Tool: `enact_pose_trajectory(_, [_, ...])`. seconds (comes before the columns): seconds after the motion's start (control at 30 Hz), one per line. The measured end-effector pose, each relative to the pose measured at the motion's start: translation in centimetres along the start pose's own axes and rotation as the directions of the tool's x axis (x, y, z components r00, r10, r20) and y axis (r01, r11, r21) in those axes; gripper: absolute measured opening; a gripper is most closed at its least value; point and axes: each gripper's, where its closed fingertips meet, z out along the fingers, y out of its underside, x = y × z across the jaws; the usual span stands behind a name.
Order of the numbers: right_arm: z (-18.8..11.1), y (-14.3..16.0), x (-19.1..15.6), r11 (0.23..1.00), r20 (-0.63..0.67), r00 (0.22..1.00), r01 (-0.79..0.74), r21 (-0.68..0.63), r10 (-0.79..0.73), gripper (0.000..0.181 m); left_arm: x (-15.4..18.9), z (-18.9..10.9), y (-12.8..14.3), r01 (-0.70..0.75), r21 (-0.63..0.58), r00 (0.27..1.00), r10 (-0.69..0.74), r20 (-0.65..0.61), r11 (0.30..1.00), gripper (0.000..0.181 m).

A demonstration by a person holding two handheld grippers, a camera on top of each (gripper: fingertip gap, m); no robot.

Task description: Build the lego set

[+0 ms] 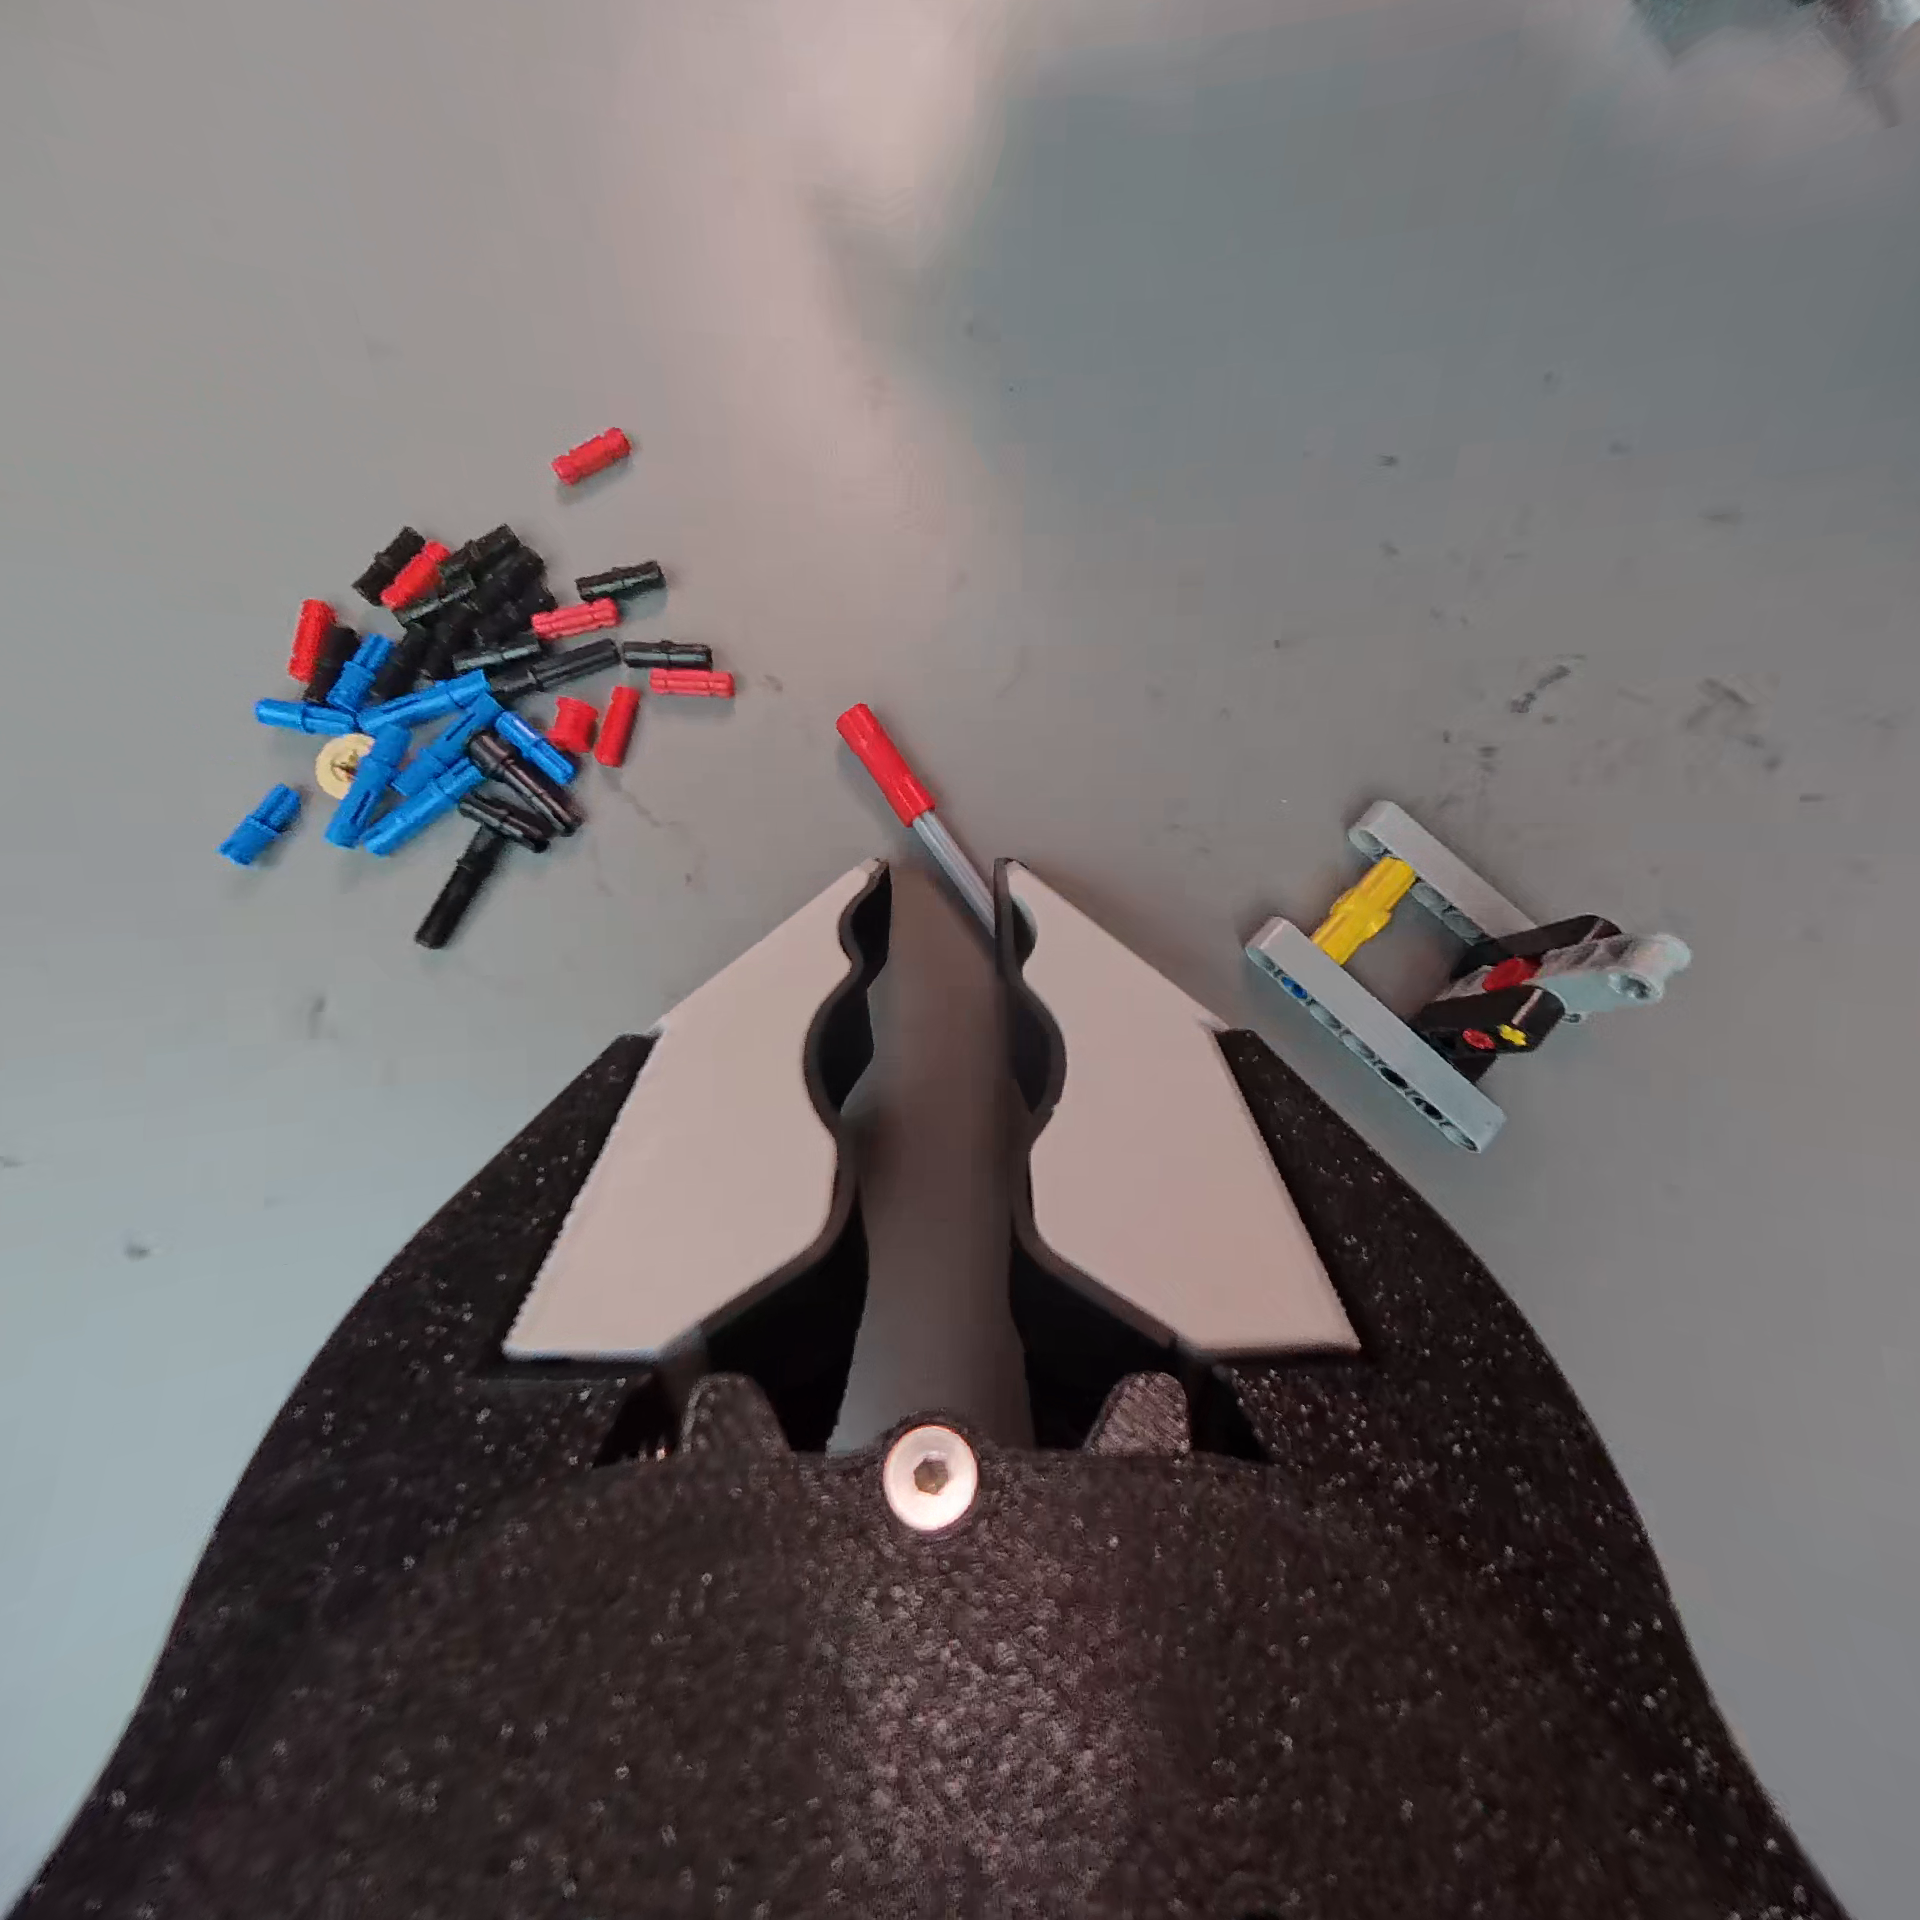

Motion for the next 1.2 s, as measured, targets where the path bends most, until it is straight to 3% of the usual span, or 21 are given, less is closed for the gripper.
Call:
enact_pose_trajectory(0.03, [-0.7, -0.7, -2.0, 0.999, 0.061, 0.998, 0.016, 0.034, -0.018, 0.027, -0.4, 0.2, -0.1, -0.029, -0.011, 0.999, 0.029, 0.023, 1.000, 0.012])
enact_pose_trajectory(0.17, [-3.2, -1.2, -10.6, 0.994, 0.314, 0.949, -0.012, 0.112, -0.024, 0.026, -0.4, 0.3, -0.3, -0.089, -0.005, 0.996, 0.089, -0.002, 0.996, 0.004])
enact_pose_trajectory(0.23, [-4.2, -0.8, -13.9, 0.989, 0.397, 0.918, -0.048, 0.140, -0.012, 0.027, 0.4, -0.3, -1.6, -0.041, 0.107, 0.996, 0.050, -0.078, 0.993, 0.003])
enact_pose_trajectory(0.3, [-5.2, -0.9, -16.5, 0.971, 0.463, 0.886, -0.113, 0.211, 0.003, 0.028, 2.0, -2.4, -4.7, 0.038, 0.300, 0.979, 0.025, -0.202, 0.953, 0.003])
enact_pose_trajectory(0.4, [-7.9, -3.0, -19.1, 0.881, 0.571, 0.820, -0.298, 0.368, 0.038, 0.027, 4.5, -6.6, -9.1, 0.183, 0.541, 0.924, 0.045, -0.381, 0.821, 0.003])
enact_pose_trajectory(0.5, [-11.1, -5.6, -20.4, 0.756, 0.686, 0.726, -0.475, 0.450, 0.048, 0.026, 6.2, -8.1, -10.6, 0.235, 0.610, 0.882, 0.098, -0.461, 0.756, 0.003])
enact_pose_trajectory(0.57, [-12.1, -6.5, -20.8, 0.723, 0.718, 0.695, -0.515, 0.461, 0.037, 0.019, 7.3, -8.5, -11.0, 0.235, 0.633, 0.865, 0.139, -0.482, 0.737, 0.003])
enact_pose_trajectory(0.6, [-12.1, -6.6, -20.7, 0.720, 0.706, 0.707, -0.506, 0.475, 0.031, 0.007, 7.8, -8.7, -11.0, 0.229, 0.642, 0.859, 0.158, -0.487, 0.732, 0.003])
enact_pose_trajectory(0.73, [-11.8, -5.5, -21.0, 0.800, 0.652, 0.757, -0.362, 0.479, -0.048, 0.005, 8.2, -7.9, -10.2, 0.191, 0.596, 0.865, 0.153, -0.478, 0.780, 0.006])
enact_pose_trajectory(0.83, [-11.8, -5.2, -20.5, 0.831, 0.481, 0.856, -0.121, 0.542, -0.190, 0.006, 7.8, -8.7, -10.0, 0.217, 0.597, 0.861, 0.137, -0.490, 0.773, 0.021])
enact_pose_trajectory(0.9, [-11.1, -4.5, -19.9, 0.828, 0.289, 0.902, 0.120, 0.547, -0.322, 0.006, 7.7, -9.3, -10.1, 0.243, 0.595, 0.855, 0.120, -0.505, 0.766, 0.024])
enact_pose_trajectory(1.0, [-10.3, -3.6, -20.3, 0.770, 0.096, 0.867, 0.376, 0.516, -0.488, 0.006, 8.3, -8.8, -10.3, 0.175, 0.590, 0.886, 0.135, -0.443, 0.788, 0.025])
enact_pose_trajectory(1.1, [-10.2, -3.5, -21.3, 0.720, 0.017, 0.829, 0.475, 0.506, -0.559, 0.005, 8.6, -7.6, -9.8, 0.097, 0.563, 0.914, 0.150, -0.376, 0.821, 0.013])
enact_pose_trajectory(1.2, [-10.9, -3.8, -21.6, 0.658, -0.065, 0.789, 0.552, 0.512, -0.610, 0.006, 8.5, -8.4, -10.0, 0.100, 0.595, 0.912, 0.166, -0.375, 0.797, 0.006])
